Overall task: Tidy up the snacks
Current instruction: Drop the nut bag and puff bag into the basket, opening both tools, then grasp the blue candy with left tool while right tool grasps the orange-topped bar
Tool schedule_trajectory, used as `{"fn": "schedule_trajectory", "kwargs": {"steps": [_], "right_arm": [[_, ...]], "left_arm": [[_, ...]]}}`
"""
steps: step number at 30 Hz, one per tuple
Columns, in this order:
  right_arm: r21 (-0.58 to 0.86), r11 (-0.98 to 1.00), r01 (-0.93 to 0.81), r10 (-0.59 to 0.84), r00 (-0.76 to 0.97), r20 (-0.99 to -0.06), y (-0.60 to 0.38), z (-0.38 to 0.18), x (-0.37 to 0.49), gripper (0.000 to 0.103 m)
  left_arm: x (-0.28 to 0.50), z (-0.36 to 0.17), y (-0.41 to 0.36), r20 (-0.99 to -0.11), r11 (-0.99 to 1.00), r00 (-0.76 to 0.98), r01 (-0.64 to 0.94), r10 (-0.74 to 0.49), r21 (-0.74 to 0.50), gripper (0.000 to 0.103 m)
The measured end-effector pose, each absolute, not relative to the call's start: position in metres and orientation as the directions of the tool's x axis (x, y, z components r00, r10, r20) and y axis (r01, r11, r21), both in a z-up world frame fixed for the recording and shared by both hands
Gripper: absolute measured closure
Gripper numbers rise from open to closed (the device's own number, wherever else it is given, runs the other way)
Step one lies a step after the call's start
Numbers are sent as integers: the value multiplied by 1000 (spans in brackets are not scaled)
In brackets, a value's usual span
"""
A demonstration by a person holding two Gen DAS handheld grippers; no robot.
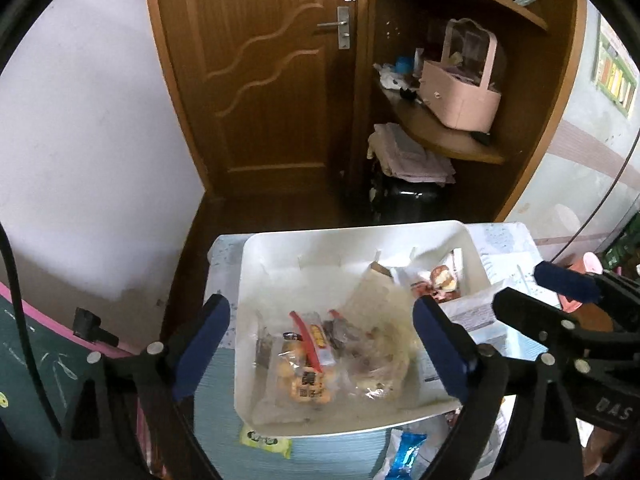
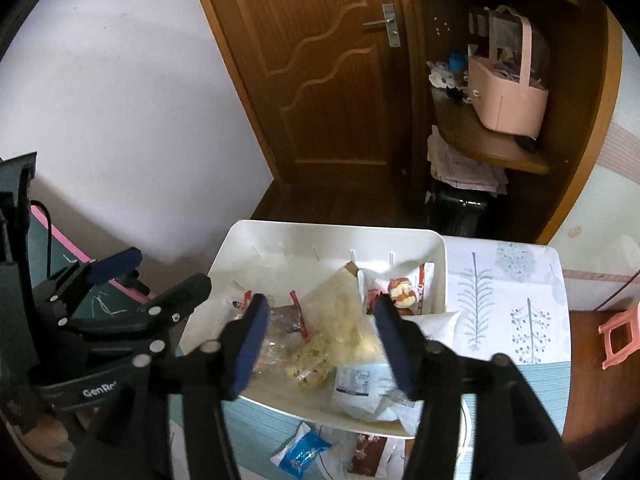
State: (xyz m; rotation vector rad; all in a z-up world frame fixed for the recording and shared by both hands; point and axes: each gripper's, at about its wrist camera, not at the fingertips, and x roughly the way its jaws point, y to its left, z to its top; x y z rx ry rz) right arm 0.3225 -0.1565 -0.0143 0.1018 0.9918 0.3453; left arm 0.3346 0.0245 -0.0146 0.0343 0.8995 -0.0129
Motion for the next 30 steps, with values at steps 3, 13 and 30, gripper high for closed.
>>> {"fn": "schedule_trajectory", "kwargs": {"steps": [3,13,30], "right_arm": [[252,940,-232,337,497,-799,-158,-14,322,39],[245,944,-222,327,515,-793,-166,-6,307,39],[213,961,-178,277,561,-780,-208,8,237,39]], "left_arm": [[333,-13,25,-780,999,626,21,9,28,11],[320,-3,21,-766,999,643,33,-15,8,11],[252,12,-6,-735,995,670,87,-101,-58,11]]}}
